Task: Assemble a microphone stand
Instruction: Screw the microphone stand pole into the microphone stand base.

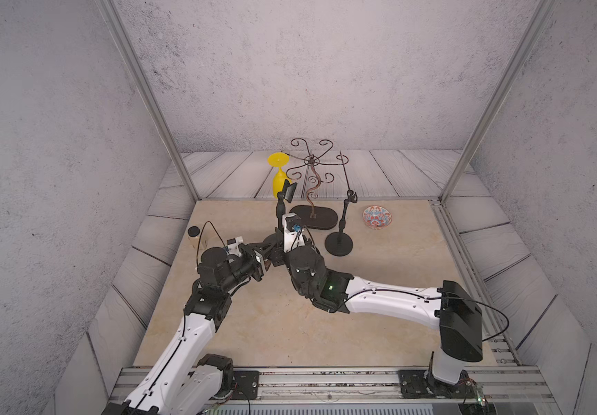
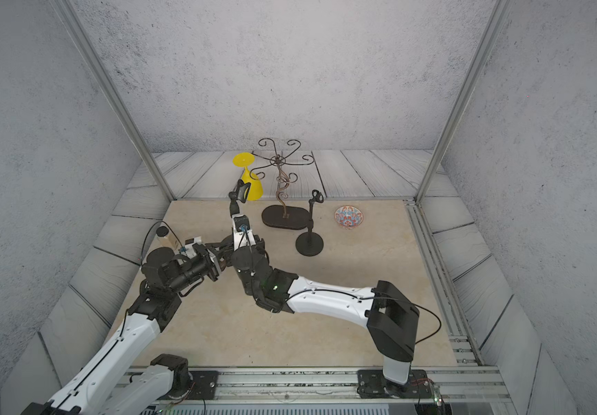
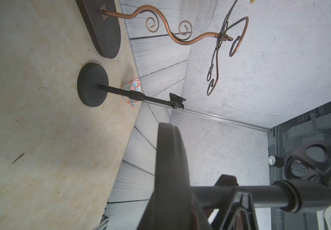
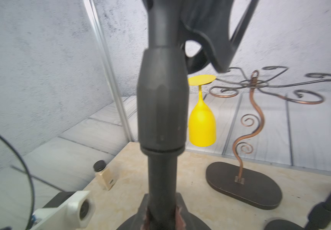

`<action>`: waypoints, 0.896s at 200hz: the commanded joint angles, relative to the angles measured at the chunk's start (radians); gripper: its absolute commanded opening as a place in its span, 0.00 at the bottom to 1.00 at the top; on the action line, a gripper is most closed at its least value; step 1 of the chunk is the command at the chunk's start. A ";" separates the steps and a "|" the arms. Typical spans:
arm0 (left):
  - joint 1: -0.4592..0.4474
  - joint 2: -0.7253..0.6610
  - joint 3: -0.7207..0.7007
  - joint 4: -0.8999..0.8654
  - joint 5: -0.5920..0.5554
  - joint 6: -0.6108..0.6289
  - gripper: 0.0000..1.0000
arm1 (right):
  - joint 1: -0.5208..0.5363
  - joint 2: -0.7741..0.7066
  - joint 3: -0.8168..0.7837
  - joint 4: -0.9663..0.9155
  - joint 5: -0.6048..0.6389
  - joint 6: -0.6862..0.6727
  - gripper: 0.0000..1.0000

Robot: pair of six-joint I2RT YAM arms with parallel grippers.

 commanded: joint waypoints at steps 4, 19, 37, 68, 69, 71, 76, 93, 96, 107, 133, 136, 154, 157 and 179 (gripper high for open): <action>-0.005 -0.020 0.033 0.145 0.014 -0.011 0.00 | 0.032 0.011 0.013 0.063 0.127 -0.012 0.14; -0.005 -0.020 0.033 0.143 0.014 -0.010 0.00 | 0.017 -0.049 -0.054 0.079 -0.024 -0.029 0.38; -0.005 -0.019 0.033 0.143 0.013 -0.013 0.00 | -0.020 -0.139 -0.132 0.041 -0.290 -0.042 0.66; -0.005 -0.022 0.033 0.143 0.013 -0.010 0.00 | -0.121 -0.265 -0.225 -0.050 -0.662 -0.095 0.81; -0.005 -0.022 0.033 0.142 0.013 -0.010 0.00 | -0.123 -0.268 -0.227 -0.053 -0.674 -0.095 0.82; -0.005 -0.022 0.033 0.142 0.012 -0.011 0.00 | -0.136 -0.274 -0.231 -0.057 -0.700 -0.097 0.82; -0.005 -0.021 0.034 0.142 0.013 -0.011 0.00 | -0.162 -0.287 -0.239 -0.069 -0.769 -0.094 0.83; -0.005 -0.023 0.031 0.142 0.014 -0.011 0.00 | -0.277 -0.307 -0.247 -0.091 -1.059 -0.049 0.83; -0.005 -0.024 0.031 0.142 0.015 -0.012 0.00 | -0.296 -0.308 -0.246 -0.093 -1.109 -0.040 0.83; -0.005 -0.025 0.031 0.142 0.013 -0.013 0.00 | -0.362 -0.294 -0.234 -0.094 -1.273 -0.024 0.83; -0.005 -0.025 0.033 0.143 0.015 -0.013 0.00 | -0.444 -0.235 -0.156 -0.156 -1.578 -0.053 0.78; -0.005 -0.026 0.033 0.144 0.014 -0.013 0.00 | -0.449 -0.226 -0.143 -0.170 -1.601 -0.060 0.77; -0.005 -0.025 0.037 0.143 0.014 -0.015 0.00 | -0.464 -0.176 -0.061 -0.267 -1.693 -0.117 0.74; -0.005 -0.025 0.037 0.143 0.014 -0.016 0.00 | -0.465 -0.170 -0.051 -0.280 -1.702 -0.127 0.73; -0.005 -0.025 0.040 0.144 0.014 -0.014 0.00 | -0.468 -0.111 0.014 -0.327 -1.730 -0.160 0.69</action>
